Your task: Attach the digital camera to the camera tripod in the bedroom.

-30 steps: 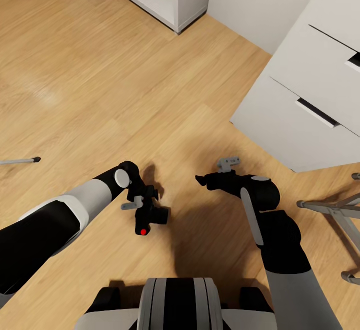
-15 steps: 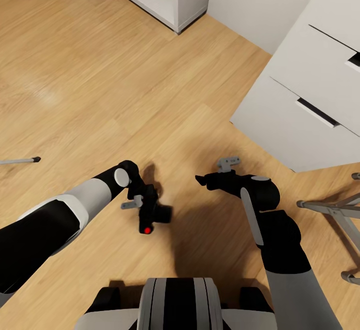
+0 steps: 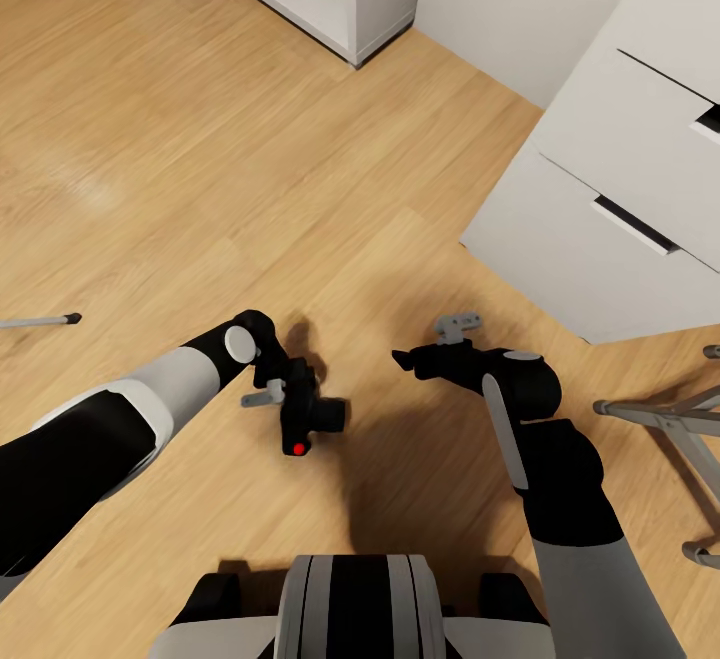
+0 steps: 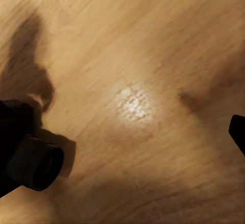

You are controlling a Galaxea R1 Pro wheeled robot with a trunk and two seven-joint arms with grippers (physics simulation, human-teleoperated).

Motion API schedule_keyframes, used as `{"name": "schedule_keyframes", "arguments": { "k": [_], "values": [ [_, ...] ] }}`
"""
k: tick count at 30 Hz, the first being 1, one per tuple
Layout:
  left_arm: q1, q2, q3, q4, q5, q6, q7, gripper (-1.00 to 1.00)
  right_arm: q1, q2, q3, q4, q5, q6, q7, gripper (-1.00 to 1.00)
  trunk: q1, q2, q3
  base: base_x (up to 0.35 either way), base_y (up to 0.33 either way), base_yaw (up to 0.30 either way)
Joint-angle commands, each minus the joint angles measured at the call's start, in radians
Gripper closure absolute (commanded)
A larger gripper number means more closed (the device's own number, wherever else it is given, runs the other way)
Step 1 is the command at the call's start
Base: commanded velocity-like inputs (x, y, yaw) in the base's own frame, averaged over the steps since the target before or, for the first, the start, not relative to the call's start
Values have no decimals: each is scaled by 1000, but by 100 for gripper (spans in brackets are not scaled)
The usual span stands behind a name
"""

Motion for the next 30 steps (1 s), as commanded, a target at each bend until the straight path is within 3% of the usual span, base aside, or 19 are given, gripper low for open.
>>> {"name": "schedule_keyframes", "arguments": {
  "k": [1,13,30],
  "values": [
    [0,0,1,-1,2,-2,-7,100,0,0,0,-1,1,4,2,-100,0,0,0,0,0,0],
    [-5,2,2,-2,2,-2,-5,100,-1,-4,-2,-1,1,5,4,-100,0,0,0,0,0,0],
    [-135,-5,6,-5,3,-2,7,100,23,-11,-5,-1,1,14,9,-100,0,0,0,0,0,0]
  ]
}}
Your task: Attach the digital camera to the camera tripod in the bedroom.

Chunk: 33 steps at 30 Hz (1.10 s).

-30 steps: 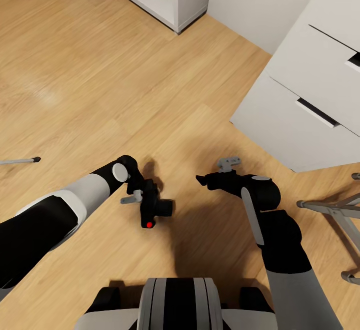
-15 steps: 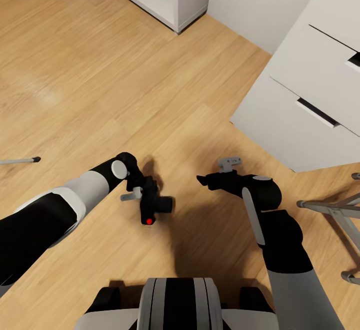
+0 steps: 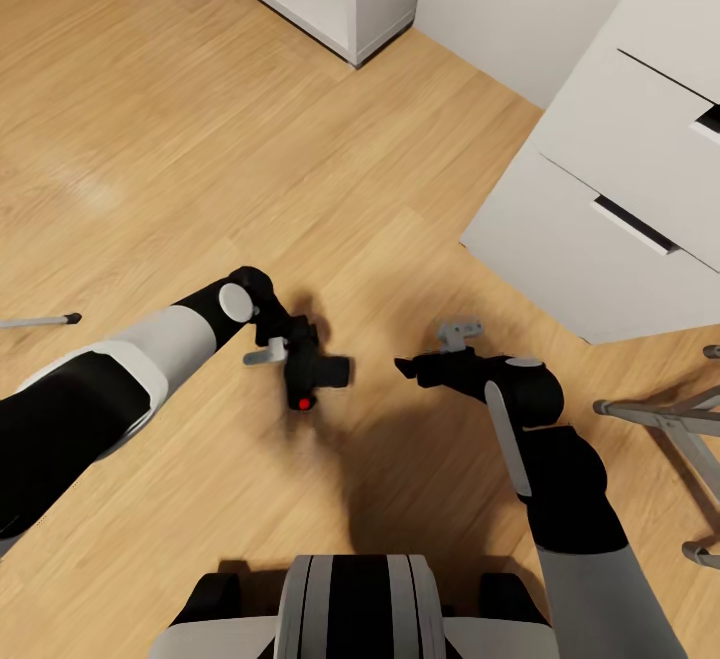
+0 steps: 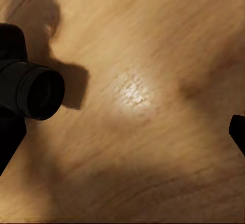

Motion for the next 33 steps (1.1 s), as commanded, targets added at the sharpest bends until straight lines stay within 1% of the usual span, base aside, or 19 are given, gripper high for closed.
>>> {"name": "schedule_keyframes", "arguments": {
  "k": [1,8,12,16,22,26,33],
  "values": [
    [-7,-1,0,-1,4,-2,-6,100,8,0,-1,-1,1,5,2,-100,0,0,-1,0,0,0],
    [-52,-10,2,-16,10,-2,-5,100,102,-1,0,-1,1,-1,1,-100,0,0,-1,0,-5,0],
    [-61,-14,2,-43,12,-2,-4,100,130,-1,-2,-1,2,-6,1,-100,0,0,-1,0,-103,0],
    [-64,-13,5,-80,17,-2,-1,100,140,-2,-3,-1,2,-8,0,-100,0,0,-1,0,-136,0],
    [-66,-17,42,-129,35,-2,-2,100,145,-2,-3,-1,2,-9,-2,-100,0,0,-1,0,-52,0],
    [-69,-21,56,-141,38,1,-5,100,147,-2,-3,-1,1,-9,-2,-100,0,0,-1,0,-16,0],
    [-72,-21,65,-147,38,7,-29,100,148,-2,-3,-1,1,-9,-2,-100,0,0,-1,0,-5,0]
  ]
}}
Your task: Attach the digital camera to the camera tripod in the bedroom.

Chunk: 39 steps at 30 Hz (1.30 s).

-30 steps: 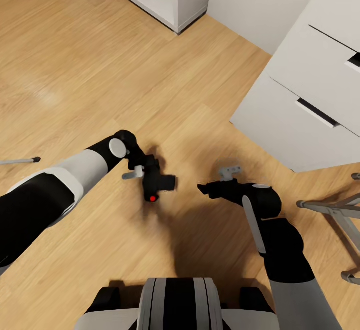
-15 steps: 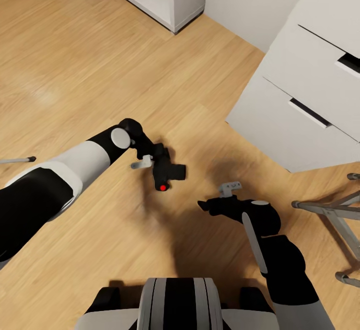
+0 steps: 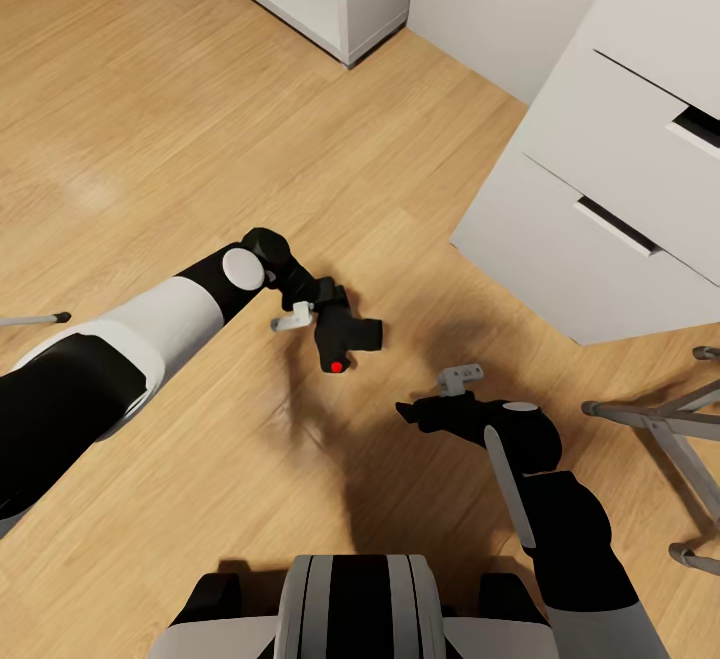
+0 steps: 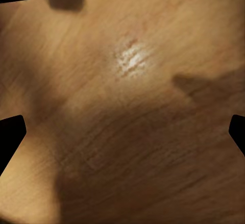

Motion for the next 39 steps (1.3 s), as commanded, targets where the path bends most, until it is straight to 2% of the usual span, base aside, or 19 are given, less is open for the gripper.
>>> {"name": "schedule_keyframes", "arguments": {
  "k": [1,6,9,12,19,22,24,27,37,38,39],
  "values": [
    [-2,0,-2,-1,5,0,-8,100,0,0,0,-1,1,4,2,-100,0,0,0,0,-2,0],
    [-18,0,3,-2,12,2,-17,100,0,0,0,-1,1,5,2,-100,0,0,0,0,-1,0],
    [-25,1,46,-2,16,3,-17,100,0,0,0,-1,1,5,2,-100,0,0,0,0,0,0],
    [-26,6,149,-2,18,4,-18,100,1,0,0,-1,1,5,2,-100,0,0,0,0,0,0],
    [-14,45,481,-3,15,5,-33,100,1,0,2,-1,1,5,2,-100,0,0,0,0,0,0],
    [-10,52,566,-3,12,5,-57,100,1,0,2,-1,1,5,2,-100,0,0,0,0,0,0],
    [-9,55,598,-4,11,6,-89,100,1,0,3,-1,1,5,2,-100,0,0,0,0,0,0],
    [-8,55,627,-8,10,6,-143,100,2,1,4,-1,1,5,2,-100,0,0,0,0,0,0],
    [-14,42,666,-44,15,6,-289,100,3,2,7,-1,1,6,2,-100,0,0,0,0,0,0],
    [-15,42,681,-45,18,6,-301,100,3,2,7,-1,1,6,2,-100,0,0,0,0,0,0],
    [-19,43,724,-48,23,6,-320,100,2,2,7,-1,1,6,2,-100,0,0,0,0,0,0]
  ]
}}
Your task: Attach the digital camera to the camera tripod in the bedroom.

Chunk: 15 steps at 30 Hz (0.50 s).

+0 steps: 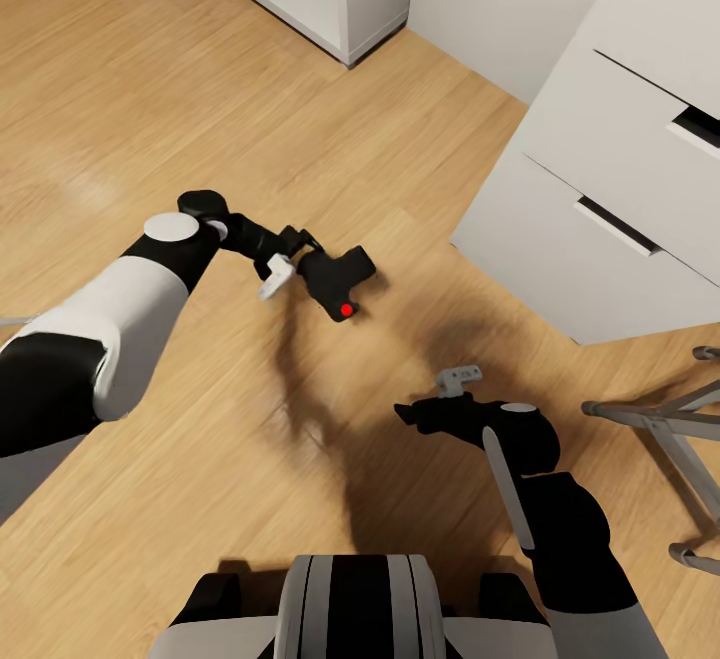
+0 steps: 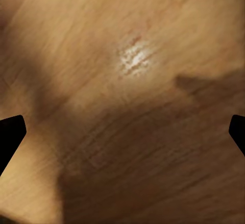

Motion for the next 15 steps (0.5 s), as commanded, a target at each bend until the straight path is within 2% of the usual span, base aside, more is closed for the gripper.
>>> {"name": "schedule_keyframes", "arguments": {
  "k": [1,2,6,8,10,13,15],
  "values": [
    [0,0,-2,-1,0,-3,-3,100,0,0,0,-1,2,4,2,-100,0,0,-1,0,0,0],
    [-5,2,45,-3,2,-3,-19,100,-1,0,0,-1,2,5,2,-100,0,0,-1,0,0,0],
    [-9,5,146,-5,9,1,-36,100,-1,0,0,-1,2,5,2,-100,0,0,-1,0,0,0],
    [-10,5,229,-5,12,17,-37,100,-1,0,0,-1,2,5,2,-100,0,0,-1,0,0,0],
    [-7,5,347,-6,16,49,-37,100,-1,0,0,-1,2,5,2,-100,0,0,-1,0,0,0],
    [-3,3,551,-8,17,108,-37,100,-1,0,0,-1,2,5,2,-100,0,0,-1,0,0,0],
    [2,0,654,-10,12,143,-37,100,-1,0,0,-1,2,5,2,-100,0,0,-1,0,0,0]
  ]
}}
